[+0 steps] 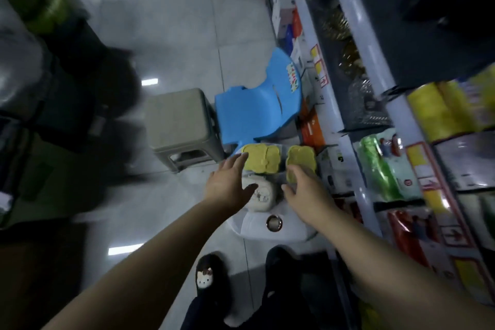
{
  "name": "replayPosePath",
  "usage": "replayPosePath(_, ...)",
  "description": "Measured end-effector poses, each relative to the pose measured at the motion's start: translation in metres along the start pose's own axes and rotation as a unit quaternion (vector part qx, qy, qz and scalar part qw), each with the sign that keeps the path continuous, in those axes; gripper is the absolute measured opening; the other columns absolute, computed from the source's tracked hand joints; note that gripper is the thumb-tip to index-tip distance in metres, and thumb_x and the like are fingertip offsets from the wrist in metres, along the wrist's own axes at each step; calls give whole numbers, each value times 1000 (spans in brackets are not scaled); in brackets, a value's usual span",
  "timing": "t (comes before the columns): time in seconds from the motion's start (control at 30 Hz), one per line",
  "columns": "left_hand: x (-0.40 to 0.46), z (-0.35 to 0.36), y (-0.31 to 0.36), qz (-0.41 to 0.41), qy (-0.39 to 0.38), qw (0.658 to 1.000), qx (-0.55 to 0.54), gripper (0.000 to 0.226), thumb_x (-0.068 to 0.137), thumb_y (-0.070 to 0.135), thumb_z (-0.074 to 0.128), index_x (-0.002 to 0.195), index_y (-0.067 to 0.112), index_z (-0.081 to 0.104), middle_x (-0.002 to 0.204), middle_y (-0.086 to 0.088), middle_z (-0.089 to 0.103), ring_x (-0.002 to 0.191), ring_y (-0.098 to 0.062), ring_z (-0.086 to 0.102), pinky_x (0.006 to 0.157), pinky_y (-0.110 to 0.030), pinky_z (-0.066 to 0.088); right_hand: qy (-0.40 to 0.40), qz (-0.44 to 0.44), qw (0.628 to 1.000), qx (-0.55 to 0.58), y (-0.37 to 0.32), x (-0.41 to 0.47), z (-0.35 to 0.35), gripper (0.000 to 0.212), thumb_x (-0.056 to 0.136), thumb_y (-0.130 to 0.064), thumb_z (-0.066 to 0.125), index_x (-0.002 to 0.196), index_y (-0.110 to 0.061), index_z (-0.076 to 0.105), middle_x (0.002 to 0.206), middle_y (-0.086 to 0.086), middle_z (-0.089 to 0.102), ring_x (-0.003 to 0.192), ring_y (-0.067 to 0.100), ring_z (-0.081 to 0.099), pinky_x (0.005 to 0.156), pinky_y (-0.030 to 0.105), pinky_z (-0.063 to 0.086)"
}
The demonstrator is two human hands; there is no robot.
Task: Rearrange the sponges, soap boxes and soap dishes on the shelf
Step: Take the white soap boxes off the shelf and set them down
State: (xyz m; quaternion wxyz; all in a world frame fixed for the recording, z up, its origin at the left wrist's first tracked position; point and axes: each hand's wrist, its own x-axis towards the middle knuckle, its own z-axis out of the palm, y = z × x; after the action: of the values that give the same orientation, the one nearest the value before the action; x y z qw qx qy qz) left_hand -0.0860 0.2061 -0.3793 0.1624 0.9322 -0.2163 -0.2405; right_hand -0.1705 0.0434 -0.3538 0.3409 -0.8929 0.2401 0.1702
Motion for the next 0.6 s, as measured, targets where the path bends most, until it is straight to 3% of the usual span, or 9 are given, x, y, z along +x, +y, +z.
replayPosePath(0.13,-10,-89,80,129,52,989,40,77,84,45,62,148,26,24,152,3,33,138,-22,31,109,-41,34,90,-42,994,-44,-46,-46,-90,50,93,-23,52,140,-17,35,145,5,40,129,27,41,103,39,40)
replayPosePath(0.3,-34,-175,192,290,91,949,83,75,84,44,61,147,25,26,151,0,35,137,-26,33,105,-43,37,238,-37,966,-91,-76,-125,-197,48,90,-24,53,136,-15,40,139,9,44,125,33,44,97,41,42)
replayPosePath(0.47,-55,-222,303,392,109,907,104,73,85,41,61,148,24,26,149,-2,37,135,-26,35,106,-43,38,361,33,921,-142,-61,-195,-277,47,89,-23,53,134,-13,42,137,11,46,121,35,45,96,42,40)
replayPosePath(0.6,-66,-221,367,434,93,890,106,73,87,25,57,150,22,19,152,-6,31,135,-28,35,101,-41,40,440,131,869,-186,-31,-241,-313,45,86,-25,56,128,-13,48,126,14,53,117,37,45,95,44,38)
